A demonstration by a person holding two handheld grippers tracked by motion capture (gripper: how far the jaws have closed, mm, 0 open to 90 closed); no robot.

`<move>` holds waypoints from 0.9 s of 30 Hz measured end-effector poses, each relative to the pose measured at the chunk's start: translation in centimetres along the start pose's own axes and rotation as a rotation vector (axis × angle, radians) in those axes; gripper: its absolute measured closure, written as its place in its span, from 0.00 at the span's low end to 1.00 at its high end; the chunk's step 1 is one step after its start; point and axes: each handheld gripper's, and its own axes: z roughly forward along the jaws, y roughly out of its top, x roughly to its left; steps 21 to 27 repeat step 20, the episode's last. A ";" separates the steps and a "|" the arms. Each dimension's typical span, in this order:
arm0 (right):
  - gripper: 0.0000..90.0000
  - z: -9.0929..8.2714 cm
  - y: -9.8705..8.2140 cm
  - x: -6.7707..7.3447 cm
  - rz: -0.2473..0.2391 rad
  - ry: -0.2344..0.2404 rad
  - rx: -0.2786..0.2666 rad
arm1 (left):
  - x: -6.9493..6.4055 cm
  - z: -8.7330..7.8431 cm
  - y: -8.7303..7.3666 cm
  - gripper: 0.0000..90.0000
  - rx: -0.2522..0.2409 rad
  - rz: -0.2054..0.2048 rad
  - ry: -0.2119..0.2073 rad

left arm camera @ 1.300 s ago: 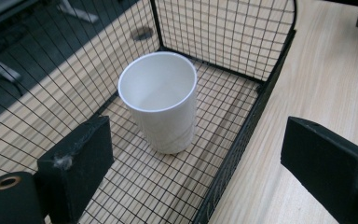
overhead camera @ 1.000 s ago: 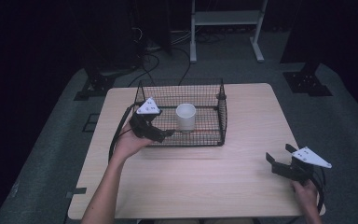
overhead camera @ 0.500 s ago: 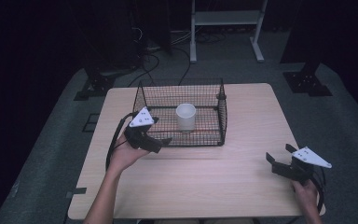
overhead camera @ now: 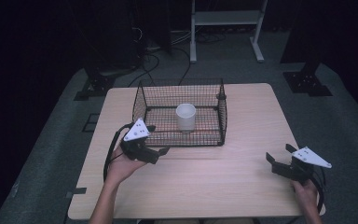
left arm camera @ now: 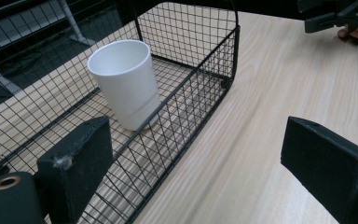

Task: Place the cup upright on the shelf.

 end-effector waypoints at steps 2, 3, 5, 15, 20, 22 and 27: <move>0.15 0.0 0.0 0.0 0.000 -0.001 0.000 | -0.4 -0.2 -0.2 0.09 -0.006 0.006 0.005; 0.15 0.0 0.0 0.0 0.000 0.000 0.000 | -0.6 -0.3 -0.3 0.09 -0.008 0.004 0.004; 0.14 0.0 0.0 0.0 0.000 0.000 0.002 | -0.8 -0.5 -0.5 0.09 -0.014 0.004 0.002; 0.15 0.0 0.0 0.1 -0.005 -0.004 0.003 | -3.0 -1.3 -2.5 0.09 -0.060 -0.015 0.009; 0.14 -0.1 0.0 0.0 0.006 -0.002 0.002 | -4.1 -1.6 -4.0 0.07 -0.083 -0.049 0.006; 0.14 -0.1 0.0 0.0 0.006 -0.002 0.002 | -4.1 -1.6 -4.0 0.07 -0.083 -0.049 0.006; 0.14 -0.1 0.0 0.0 0.006 -0.002 0.002 | -4.1 -1.6 -4.0 0.07 -0.083 -0.049 0.006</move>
